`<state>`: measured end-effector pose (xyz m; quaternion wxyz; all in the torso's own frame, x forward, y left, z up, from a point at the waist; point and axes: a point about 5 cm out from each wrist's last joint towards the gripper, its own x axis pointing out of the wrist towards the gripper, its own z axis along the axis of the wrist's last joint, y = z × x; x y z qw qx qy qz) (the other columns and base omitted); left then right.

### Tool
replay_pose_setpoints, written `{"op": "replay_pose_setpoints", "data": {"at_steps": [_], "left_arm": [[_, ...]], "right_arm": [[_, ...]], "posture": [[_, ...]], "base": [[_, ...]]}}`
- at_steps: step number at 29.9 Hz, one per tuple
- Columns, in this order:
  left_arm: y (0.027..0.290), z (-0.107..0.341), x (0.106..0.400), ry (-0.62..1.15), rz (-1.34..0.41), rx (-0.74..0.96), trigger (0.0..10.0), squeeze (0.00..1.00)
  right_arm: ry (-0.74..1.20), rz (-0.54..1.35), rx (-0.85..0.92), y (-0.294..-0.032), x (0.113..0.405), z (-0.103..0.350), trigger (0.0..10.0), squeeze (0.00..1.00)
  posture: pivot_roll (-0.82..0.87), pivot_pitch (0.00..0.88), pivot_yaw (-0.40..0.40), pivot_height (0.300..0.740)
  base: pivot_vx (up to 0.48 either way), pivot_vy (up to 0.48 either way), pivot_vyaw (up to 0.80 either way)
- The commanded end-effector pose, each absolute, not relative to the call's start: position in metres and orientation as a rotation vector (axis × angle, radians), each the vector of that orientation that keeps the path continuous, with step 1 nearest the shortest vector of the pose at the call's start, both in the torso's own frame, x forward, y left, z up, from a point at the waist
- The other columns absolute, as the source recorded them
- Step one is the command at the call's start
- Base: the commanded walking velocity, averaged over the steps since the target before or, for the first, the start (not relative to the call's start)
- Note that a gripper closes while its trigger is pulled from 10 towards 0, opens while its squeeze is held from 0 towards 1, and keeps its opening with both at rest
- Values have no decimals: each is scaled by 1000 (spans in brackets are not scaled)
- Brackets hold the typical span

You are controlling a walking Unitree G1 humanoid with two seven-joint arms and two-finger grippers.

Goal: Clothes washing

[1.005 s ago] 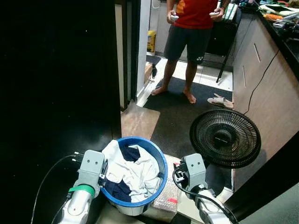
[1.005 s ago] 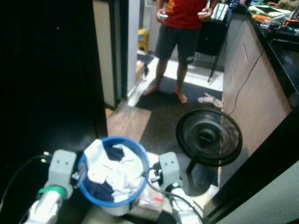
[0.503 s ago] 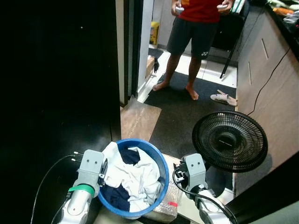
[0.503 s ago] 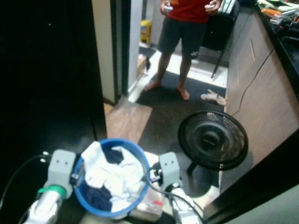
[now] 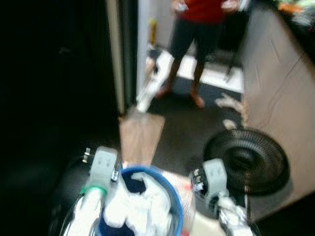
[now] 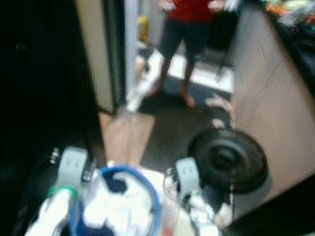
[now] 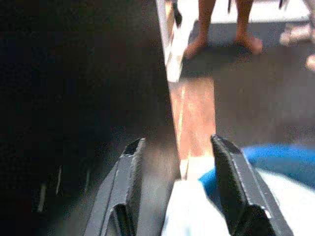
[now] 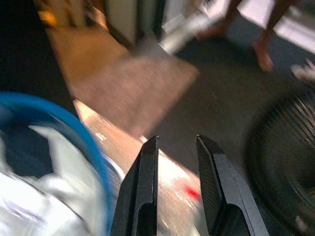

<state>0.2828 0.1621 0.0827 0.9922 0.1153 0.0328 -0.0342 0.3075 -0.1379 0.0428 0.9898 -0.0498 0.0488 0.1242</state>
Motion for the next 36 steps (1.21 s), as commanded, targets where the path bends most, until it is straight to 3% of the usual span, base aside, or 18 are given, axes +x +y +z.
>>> {"op": "replay_pose_setpoints", "data": {"at_steps": [1,9,26,36], "left_arm": [[174,69,276,135,-19,217,10000,0],[173,68,276,141,-31,222,10000,0],[150,49,261,220,-244,233,10000,0],[150,46,259,225,-233,232,10000,0]], "right_arm": [[154,247,-102,-142,298,29,10000,0],[152,249,-101,-141,298,30,10000,0],[145,253,-102,-140,299,31,10000,0],[146,257,-106,-141,300,32,10000,0]], "posture": [[106,65,-19,740],[106,64,-18,740],[104,61,-20,740],[105,57,-24,740]], "base": [[0,0,0],[0,0,0],[0,0,0],[0,0,0]]}}
